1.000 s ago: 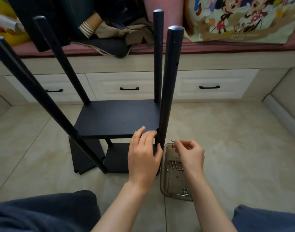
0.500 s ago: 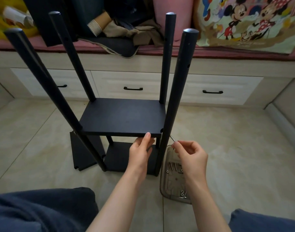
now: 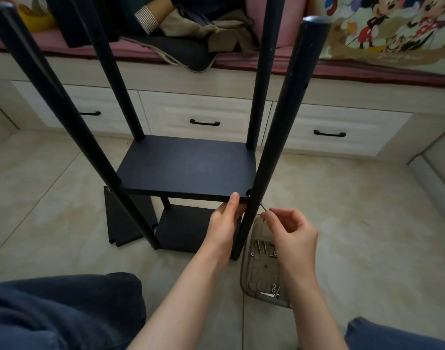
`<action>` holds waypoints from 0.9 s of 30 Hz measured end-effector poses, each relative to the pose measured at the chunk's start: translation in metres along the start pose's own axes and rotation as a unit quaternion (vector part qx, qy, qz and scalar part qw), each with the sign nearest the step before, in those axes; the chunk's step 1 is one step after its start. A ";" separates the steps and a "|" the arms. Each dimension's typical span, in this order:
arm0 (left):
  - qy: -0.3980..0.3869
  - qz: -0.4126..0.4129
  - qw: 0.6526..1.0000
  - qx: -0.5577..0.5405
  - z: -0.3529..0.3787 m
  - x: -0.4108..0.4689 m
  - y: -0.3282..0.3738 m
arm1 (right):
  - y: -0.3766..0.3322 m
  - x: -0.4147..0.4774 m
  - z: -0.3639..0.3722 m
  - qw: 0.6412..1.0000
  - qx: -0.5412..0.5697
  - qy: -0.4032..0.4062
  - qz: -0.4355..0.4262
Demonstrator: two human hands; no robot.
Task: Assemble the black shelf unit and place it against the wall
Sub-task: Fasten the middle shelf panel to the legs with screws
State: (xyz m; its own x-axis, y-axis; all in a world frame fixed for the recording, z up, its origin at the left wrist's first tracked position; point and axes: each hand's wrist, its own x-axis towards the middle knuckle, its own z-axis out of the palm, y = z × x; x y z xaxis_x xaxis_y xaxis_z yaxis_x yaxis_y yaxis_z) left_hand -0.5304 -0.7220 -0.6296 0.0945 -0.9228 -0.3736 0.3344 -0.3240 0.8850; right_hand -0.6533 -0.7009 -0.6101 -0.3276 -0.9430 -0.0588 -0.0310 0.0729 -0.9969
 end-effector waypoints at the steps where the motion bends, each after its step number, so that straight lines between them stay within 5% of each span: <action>1: -0.001 0.000 1.000 0.003 -0.001 0.001 -0.002 | 0.000 0.000 0.001 1.000 -0.008 -0.003 -0.006; 22: 0.034 -0.009 0.998 0.051 0.004 -0.006 0.003 | -0.001 0.000 0.003 0.991 -0.081 -0.022 -0.107; 27: 0.029 -0.011 0.998 0.051 0.004 -0.008 0.003 | 0.002 0.002 0.003 0.998 -0.011 -0.013 -0.058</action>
State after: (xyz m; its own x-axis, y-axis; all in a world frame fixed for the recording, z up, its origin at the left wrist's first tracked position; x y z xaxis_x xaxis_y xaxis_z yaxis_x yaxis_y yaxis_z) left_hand -0.5338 -0.7164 -0.6224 0.1437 -0.9020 -0.4070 0.2404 -0.3672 0.8986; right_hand -0.6507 -0.7037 -0.6124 -0.2956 -0.9537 0.0557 -0.0880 -0.0309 -0.9956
